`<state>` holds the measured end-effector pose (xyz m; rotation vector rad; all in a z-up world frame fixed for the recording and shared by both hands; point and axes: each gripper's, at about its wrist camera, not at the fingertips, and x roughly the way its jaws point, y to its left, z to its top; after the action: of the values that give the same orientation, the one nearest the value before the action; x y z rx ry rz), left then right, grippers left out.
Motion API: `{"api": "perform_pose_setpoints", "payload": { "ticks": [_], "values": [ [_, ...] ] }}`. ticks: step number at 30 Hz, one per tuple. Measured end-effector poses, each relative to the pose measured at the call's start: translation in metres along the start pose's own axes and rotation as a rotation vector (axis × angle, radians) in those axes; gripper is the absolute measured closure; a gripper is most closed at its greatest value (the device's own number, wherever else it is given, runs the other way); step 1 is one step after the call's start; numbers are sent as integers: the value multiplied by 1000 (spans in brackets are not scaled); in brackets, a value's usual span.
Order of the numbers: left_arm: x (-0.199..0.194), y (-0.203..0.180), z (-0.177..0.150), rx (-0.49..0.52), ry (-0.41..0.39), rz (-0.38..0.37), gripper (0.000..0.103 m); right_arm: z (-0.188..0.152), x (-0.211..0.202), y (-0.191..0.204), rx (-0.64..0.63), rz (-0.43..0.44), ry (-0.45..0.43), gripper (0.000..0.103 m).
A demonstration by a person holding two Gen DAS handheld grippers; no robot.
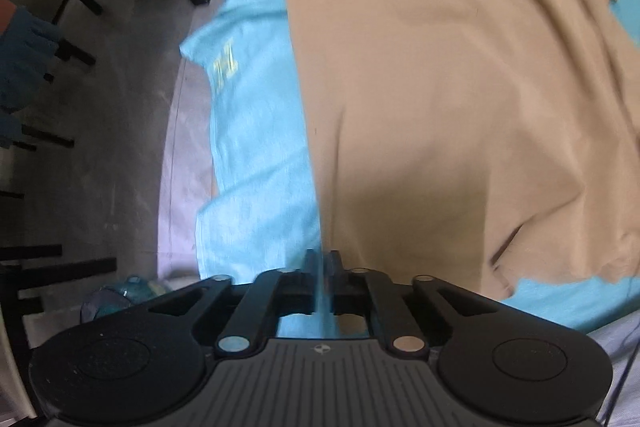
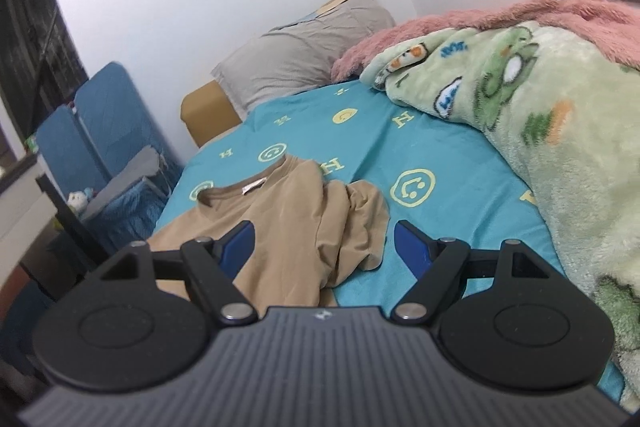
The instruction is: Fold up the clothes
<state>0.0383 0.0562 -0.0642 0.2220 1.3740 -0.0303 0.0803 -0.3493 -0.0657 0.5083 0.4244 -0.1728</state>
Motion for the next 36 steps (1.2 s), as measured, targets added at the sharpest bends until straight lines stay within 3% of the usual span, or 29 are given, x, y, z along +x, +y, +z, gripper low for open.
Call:
{"api": "perform_pose_setpoints", "payload": {
  "ticks": [2,5,8,13,19,23,26,31,34,36],
  "values": [
    [-12,-2,5,7,-86,-16,62,5,-2,-9,42,8,-4,25],
    [-34,-16,15,15,-255,-33,43,12,0,-25,130,34,1,24],
    [-50,-31,28,-46,-391,-94,30,14,8,-42,248,80,30,23],
    [-52,-63,52,-134,-505,-209,24,-10,46,-56,473,175,148,23],
    [-13,-72,72,-238,-531,-336,24,-45,100,-66,732,276,290,23],
    [17,-51,82,-271,-542,-321,22,-60,135,-57,747,243,284,23],
    [30,-36,84,-308,-540,-320,22,-72,156,-62,829,233,256,25],
    [47,-45,95,-182,-609,-212,22,-72,177,-61,859,230,157,29],
    [60,-52,97,-134,-592,-219,22,-69,184,-66,856,174,104,44],
    [68,-55,98,-119,-573,-236,22,-66,192,-70,822,118,109,76]
  ]
}}
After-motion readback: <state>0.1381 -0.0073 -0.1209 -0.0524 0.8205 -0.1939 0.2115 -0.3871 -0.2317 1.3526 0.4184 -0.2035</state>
